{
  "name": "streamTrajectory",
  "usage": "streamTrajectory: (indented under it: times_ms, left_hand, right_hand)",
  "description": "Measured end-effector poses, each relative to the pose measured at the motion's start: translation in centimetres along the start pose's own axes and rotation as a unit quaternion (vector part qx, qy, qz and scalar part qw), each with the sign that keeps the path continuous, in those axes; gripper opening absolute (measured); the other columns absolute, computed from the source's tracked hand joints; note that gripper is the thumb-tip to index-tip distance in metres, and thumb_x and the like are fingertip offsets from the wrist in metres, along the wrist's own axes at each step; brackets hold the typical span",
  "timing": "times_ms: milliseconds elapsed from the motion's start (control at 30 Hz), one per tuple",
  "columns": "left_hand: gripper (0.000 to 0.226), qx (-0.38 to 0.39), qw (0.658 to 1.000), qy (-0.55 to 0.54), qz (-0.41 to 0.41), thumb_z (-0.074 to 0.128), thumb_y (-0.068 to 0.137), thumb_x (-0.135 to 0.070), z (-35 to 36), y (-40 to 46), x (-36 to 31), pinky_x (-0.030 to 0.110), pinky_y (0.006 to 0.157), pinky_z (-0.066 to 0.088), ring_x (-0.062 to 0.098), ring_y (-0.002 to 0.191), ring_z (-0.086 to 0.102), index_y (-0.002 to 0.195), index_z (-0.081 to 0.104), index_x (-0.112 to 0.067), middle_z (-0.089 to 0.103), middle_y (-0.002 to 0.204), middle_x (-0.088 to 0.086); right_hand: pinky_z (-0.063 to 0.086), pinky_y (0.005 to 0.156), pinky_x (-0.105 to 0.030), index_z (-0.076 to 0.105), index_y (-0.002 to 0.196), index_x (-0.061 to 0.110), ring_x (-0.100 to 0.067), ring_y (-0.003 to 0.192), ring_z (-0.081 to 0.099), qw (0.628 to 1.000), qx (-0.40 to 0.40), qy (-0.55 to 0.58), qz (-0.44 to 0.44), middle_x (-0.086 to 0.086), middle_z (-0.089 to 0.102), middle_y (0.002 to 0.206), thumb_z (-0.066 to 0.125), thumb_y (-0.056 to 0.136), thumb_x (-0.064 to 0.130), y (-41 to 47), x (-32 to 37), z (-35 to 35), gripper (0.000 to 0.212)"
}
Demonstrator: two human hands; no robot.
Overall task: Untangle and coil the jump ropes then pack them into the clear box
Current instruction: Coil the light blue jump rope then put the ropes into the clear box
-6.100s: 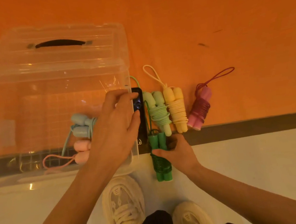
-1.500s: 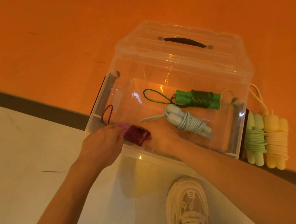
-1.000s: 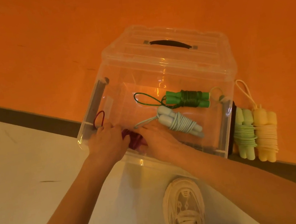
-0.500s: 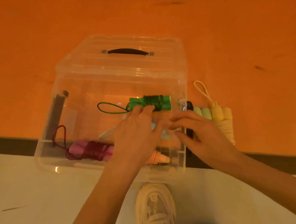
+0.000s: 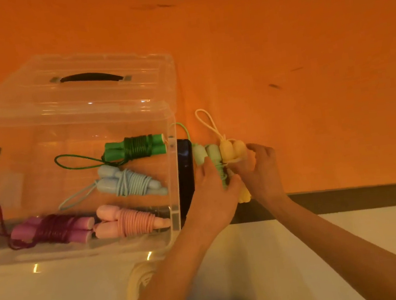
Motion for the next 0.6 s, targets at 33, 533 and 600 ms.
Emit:
streamTrajectory:
  times_ms: [33,533,600]
  left_hand:
    - [0.066,-0.001,1.0,-0.012,-0.02,0.052,0.095,-0.03,0.5,0.1,0.6,0.026,0.108,0.029,0.02,0.135,0.031,0.15,0.02,-0.011,0.026,0.15,0.012]
    - [0.091,-0.078,0.987,-0.053,-0.13,0.056,0.094,-0.03,2.4,2.5,2.6,0.042,0.12,0.01,0.025,0.147,0.007,0.151,-0.014,-0.015,0.0,0.161,0.008]
    - [0.09,-0.078,0.986,-0.055,-0.137,0.055,0.095,-0.028,2.4,2.4,2.8,0.037,0.12,0.007,0.024,0.147,0.005,0.151,-0.013,-0.013,0.0,0.161,0.008]
  right_hand:
    - [0.042,0.097,-0.046,0.046,0.133,0.004,-0.031,0.12,0.047,0.999,0.005,0.009,0.031,-0.015,0.048,0.13,0.079,0.075,0.033,0.3,-0.6,0.4,0.073]
    - [0.053,0.078,-0.042,0.066,0.107,0.001,-0.024,0.077,0.064,0.848,0.076,0.42,0.314,-0.011,0.069,0.089,0.073,0.081,0.026,0.3,-4.0,1.6,0.037]
    - [0.051,0.086,-0.044,0.068,0.104,0.004,-0.021,0.077,0.065,0.824,0.118,0.466,0.301,-0.01,0.071,0.088,0.069,0.084,0.028,0.0,-3.7,1.6,0.032]
Point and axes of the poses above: each hand's wrist, its own y-axis towards the middle knuckle, its own z-axis out of the palm, x = y × z, the point moved 5 cm from there along y, towards the middle knuckle
